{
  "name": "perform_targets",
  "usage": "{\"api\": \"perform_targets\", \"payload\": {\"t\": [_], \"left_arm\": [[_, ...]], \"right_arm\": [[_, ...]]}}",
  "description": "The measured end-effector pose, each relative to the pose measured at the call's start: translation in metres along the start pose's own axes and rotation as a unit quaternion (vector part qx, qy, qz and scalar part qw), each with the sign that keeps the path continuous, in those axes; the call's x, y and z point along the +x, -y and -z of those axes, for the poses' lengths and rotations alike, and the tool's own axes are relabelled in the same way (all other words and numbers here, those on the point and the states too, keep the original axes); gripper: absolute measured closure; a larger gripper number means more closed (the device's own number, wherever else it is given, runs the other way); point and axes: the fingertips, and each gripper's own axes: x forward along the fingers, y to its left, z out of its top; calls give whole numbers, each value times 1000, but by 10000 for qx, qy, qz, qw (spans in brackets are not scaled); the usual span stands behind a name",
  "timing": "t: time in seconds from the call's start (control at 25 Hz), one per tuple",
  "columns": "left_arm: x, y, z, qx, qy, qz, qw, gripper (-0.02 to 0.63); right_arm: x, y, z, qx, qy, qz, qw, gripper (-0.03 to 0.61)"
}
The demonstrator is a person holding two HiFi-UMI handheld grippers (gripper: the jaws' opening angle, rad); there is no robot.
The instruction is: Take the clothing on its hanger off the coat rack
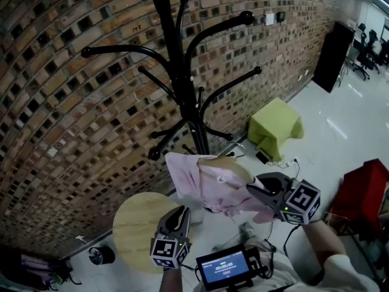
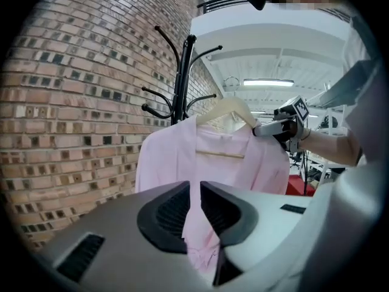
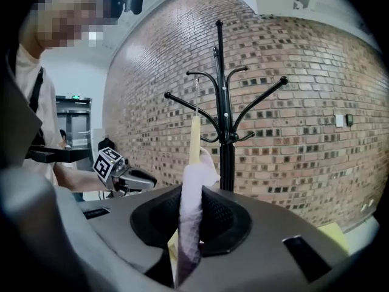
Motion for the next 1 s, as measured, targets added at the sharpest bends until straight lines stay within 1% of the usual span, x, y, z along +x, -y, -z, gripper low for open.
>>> {"api": "perform_targets", "payload": {"t": [0.2, 0.36, 0.44, 0.52, 0.6, 0.68, 0.88, 1.0], "left_arm": [[33, 32, -10, 197, -43, 362, 9991, 548], [76, 71, -21, 301, -40, 518, 9982, 548], [103, 99, -30, 391, -51, 696, 9968, 548], [130, 130, -44, 506, -45, 844, 9951, 548], [155, 163, -53, 584, -42, 917, 9941, 548], [180, 195, -59, 650, -16, 973, 9931, 548], [237, 262, -74, 858, -63, 1244, 9885, 548], [270, 298, -85, 867, -90, 1351, 9870, 548]], "right_arm": [[-39, 12, 13, 337, 71, 177, 9992, 534], [-73, 36, 28, 491, 201, 146, 9985, 534], [-94, 50, 38, 628, 251, 159, 9976, 534], [-117, 63, 43, 745, 187, 106, 9970, 534], [-141, 78, 46, 786, 92, 14, 9969, 534], [-169, 98, 51, 759, 135, 10, 9970, 534], [-238, 148, 63, 685, 113, 243, 9973, 534], [-276, 179, 72, 719, 142, 375, 9966, 534]]}}
